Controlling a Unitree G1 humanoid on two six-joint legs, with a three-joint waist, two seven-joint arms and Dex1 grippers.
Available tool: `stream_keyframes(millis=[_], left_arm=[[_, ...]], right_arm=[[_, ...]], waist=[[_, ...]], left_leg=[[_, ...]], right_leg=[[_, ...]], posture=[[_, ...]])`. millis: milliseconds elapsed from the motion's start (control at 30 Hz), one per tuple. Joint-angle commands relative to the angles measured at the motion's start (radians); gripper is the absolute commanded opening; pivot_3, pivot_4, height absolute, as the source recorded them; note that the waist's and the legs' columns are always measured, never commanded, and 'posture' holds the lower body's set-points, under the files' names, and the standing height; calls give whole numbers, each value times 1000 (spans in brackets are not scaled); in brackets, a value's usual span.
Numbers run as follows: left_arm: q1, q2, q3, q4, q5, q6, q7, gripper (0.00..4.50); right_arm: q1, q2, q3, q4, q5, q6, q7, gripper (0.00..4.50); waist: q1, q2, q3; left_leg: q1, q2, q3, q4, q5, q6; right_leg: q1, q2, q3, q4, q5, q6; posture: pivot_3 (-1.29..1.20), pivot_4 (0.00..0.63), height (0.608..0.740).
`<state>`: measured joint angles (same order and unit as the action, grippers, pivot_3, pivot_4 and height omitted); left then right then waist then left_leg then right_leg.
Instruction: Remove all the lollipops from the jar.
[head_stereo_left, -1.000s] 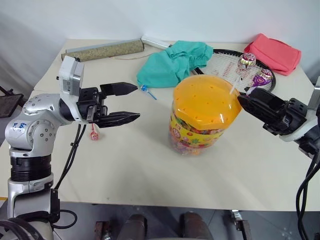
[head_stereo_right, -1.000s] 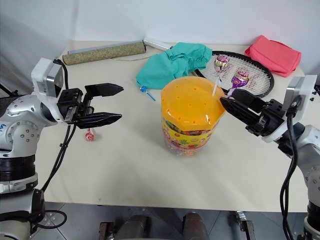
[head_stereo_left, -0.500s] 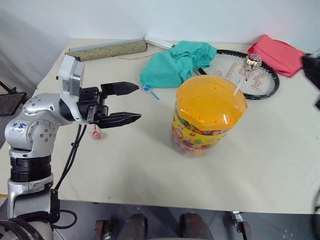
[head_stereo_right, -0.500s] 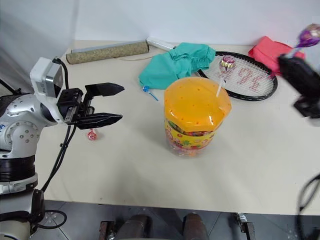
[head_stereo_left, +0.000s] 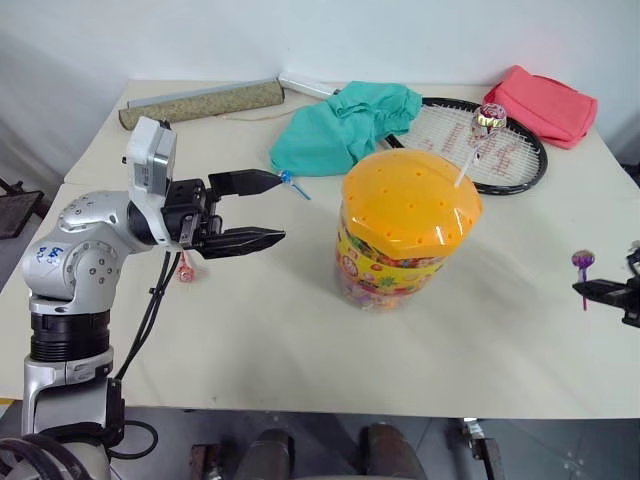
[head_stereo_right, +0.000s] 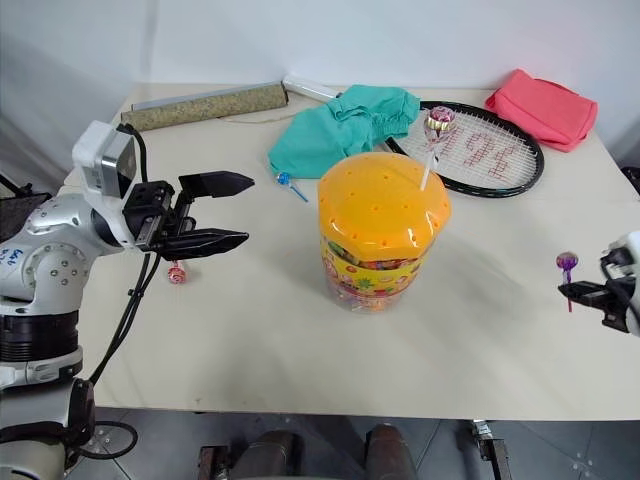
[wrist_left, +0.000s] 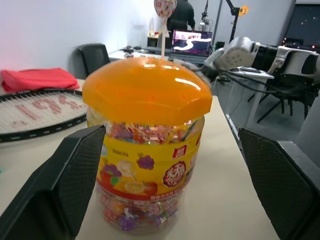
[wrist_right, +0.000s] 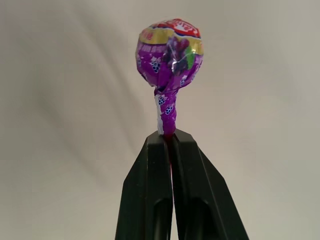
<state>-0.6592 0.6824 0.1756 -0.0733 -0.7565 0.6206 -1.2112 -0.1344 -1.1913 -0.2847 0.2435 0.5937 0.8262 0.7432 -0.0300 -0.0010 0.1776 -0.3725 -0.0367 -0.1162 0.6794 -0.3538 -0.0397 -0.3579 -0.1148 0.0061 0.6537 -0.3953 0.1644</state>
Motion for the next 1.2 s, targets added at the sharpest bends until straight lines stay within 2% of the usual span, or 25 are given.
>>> stream_keyframes(millis=[33,233,267,400,533,667,733,833,900,1000,1200], left_arm=[[-1,21,16,-38,-11,-10,1,4500],[6,32,13,-39,-3,-13,0,4500],[1,32,14,-37,-3,-14,3,4500],[8,45,30,-45,-9,-12,14,4500],[23,47,45,-51,-13,-19,30,4500],[26,44,49,-29,-3,-34,33,4500],[18,48,49,-10,2,-44,29,4500],[5,53,51,23,9,-58,26,4500],[3,57,51,42,17,-68,21,4500],[10,64,54,50,14,-63,18,4500],[33,69,63,26,-4,-37,38,4500]], right_arm=[[-56,27,69,76,-98,-14,-9,44],[-71,62,89,84,-131,-30,70,44],[-68,67,80,77,-125,-20,82,251],[-25,64,-38,30,-103,-70,131,1277],[43,62,-225,-27,-61,-209,246,2662],[59,147,-450,-136,74,-337,375,3983],[62,190,-506,-224,154,-318,397,4482],[77,201,-512,-390,298,-196,409,4482],[78,207,-501,-513,415,-99,361,4482],[24,263,-474,-614,524,-85,268,4482],[-101,289,-336,-657,550,-87,162,4482]], waist=[[1,0,0],[2,-1,0],[2,-1,0],[2,-1,0],[3,0,0],[5,0,1],[5,0,0],[5,0,0],[5,0,0],[3,0,0],[4,0,0]], left_leg=[[0,0,0,0,0,0],[0,0,-1,2,0,0],[0,0,-1,2,0,0],[0,0,-1,1,0,0],[0,0,0,0,0,0],[0,0,0,1,0,0],[0,0,-1,1,0,0],[0,0,-1,1,0,0],[0,0,-1,1,0,0],[0,0,-2,1,0,0],[0,0,-4,1,0,0]], right_leg=[[0,0,0,0,0,0],[1,0,0,0,0,0],[1,0,-1,0,0,0],[1,0,-1,0,0,0],[1,-1,0,0,0,0],[1,0,-1,-1,0,1],[2,0,-1,-1,0,1],[2,0,-1,-1,0,1],[2,0,-1,-1,0,1],[2,0,-1,-1,0,1],[2,-1,-1,-1,0,1]], posture=[[0,150,740],[0,150,740],[0,150,740],[0,150,740],[0,150,740],[0,150,740],[0,150,740],[0,150,740],[0,150,740],[0,150,740],[0,150,740]])
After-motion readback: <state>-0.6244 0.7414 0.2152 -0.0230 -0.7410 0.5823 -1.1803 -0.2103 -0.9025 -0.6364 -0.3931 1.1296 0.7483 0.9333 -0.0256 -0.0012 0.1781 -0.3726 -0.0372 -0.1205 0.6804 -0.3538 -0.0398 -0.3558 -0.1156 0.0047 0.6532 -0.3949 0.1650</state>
